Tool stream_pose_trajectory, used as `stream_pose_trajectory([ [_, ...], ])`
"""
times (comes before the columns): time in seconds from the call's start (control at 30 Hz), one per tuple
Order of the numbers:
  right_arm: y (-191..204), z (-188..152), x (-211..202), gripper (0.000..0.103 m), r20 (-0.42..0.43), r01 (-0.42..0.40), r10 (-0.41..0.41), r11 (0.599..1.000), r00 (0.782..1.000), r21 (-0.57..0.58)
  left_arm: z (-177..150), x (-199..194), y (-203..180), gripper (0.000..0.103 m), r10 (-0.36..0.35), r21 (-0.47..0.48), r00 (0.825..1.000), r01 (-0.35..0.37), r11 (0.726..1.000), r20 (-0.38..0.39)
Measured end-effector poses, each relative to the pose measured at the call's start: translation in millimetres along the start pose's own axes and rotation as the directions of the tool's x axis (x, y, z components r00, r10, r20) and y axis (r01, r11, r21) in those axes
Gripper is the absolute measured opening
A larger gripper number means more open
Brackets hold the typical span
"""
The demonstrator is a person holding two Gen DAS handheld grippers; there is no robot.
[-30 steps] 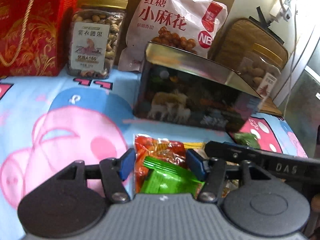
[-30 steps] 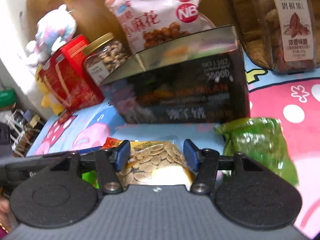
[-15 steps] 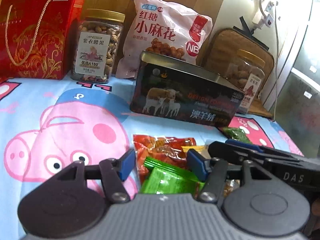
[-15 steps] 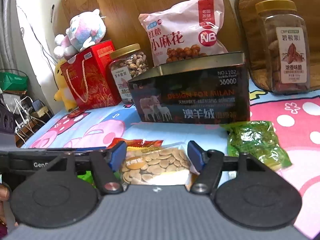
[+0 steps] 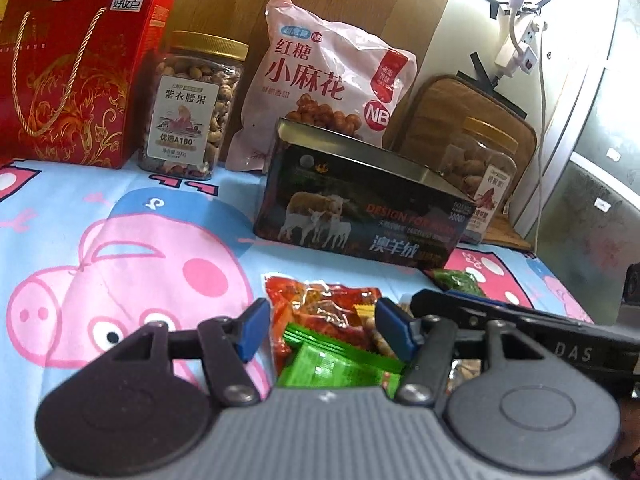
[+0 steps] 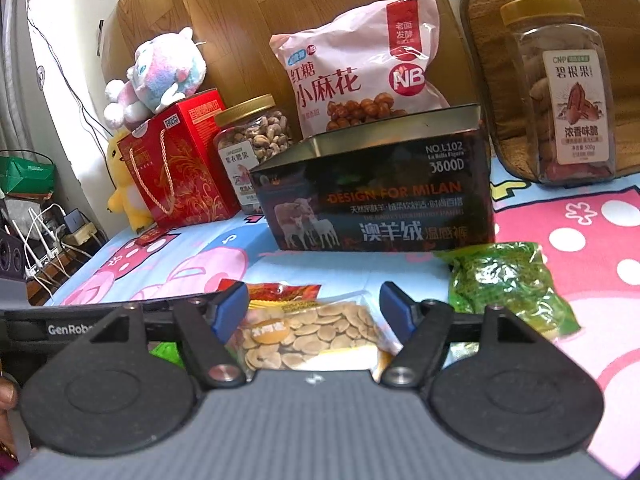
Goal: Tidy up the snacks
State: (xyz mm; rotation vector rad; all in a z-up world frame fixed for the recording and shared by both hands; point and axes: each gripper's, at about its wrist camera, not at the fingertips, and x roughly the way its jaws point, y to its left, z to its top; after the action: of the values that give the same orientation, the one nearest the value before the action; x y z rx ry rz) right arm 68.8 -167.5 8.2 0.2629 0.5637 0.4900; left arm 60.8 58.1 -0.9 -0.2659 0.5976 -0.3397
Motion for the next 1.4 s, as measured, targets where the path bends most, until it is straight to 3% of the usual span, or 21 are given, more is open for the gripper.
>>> stream_pose_trajectory([
  [0.3,-0.3,0.2,0.4,0.075,-0.002,-0.001,0.001,1.0,1.0,-0.002,-0.1,-4.7,-0.9,0.059,-0.016,0.002,0.999,0.016,1.0,0.033],
  [1.17,3.9,-0.4,2.7,0.077,-0.031,-0.023,0.022,0.999,0.999,-0.036,-1.1,-3.9,1.4,0.059,-0.03,-0.014,0.999,0.031,0.999,0.028],
  [1.4,17.2,-8.6,-11.0,0.083,-0.05,-0.007,0.001,0.992,0.999,-0.127,0.1,-5.3,4.9,0.059,-0.052,-0.036,0.998,0.053,0.998,0.033],
])
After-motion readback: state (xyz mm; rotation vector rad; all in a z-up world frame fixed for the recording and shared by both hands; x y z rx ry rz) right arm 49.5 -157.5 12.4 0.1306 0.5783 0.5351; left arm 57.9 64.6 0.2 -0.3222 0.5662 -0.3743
